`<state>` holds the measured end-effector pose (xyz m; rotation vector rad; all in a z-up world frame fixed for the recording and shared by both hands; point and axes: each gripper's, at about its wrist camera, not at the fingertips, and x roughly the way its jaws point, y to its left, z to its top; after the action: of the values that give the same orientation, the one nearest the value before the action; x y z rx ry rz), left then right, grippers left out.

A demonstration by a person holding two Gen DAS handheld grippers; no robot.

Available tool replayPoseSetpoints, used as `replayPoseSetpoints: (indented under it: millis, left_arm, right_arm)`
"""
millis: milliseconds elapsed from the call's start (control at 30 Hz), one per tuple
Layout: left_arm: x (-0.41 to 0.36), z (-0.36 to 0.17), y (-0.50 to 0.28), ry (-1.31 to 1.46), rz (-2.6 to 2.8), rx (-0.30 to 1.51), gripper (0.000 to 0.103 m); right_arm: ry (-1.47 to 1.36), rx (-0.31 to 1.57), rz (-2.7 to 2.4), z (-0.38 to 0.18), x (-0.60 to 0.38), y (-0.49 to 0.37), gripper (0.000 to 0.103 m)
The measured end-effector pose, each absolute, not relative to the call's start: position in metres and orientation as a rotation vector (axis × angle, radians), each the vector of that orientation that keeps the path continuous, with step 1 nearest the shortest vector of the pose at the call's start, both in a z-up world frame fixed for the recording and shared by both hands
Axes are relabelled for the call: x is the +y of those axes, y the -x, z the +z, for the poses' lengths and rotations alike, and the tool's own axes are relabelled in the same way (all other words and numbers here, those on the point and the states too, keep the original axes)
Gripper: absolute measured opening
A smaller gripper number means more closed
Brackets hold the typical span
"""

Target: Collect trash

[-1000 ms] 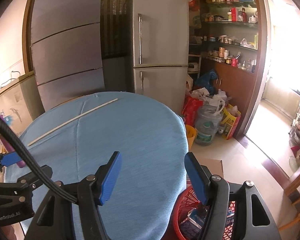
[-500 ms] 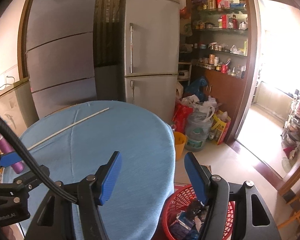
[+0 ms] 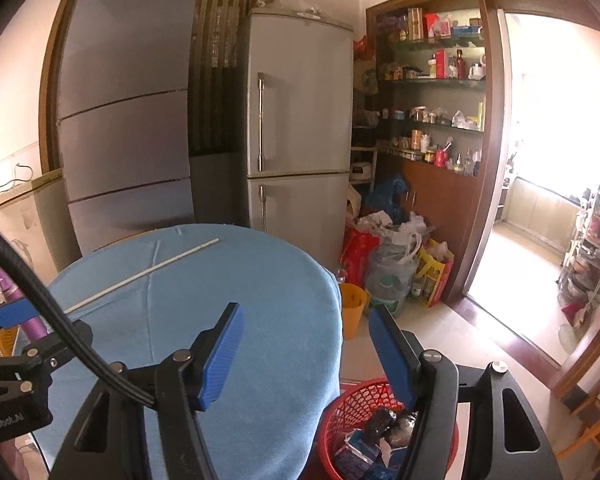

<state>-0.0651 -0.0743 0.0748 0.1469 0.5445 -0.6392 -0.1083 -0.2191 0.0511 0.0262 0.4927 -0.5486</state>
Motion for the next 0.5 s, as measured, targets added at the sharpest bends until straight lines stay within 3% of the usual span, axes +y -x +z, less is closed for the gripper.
replayPoseSetpoints:
  millis: [500]
  left_arm:
    - [-0.076, 0.064, 0.054, -0.16, -0.586, 0.572, 0.08]
  right_arm:
    - [-0.056, 0.521, -0.531, 0.042, -0.225, 0.096, 0.071]
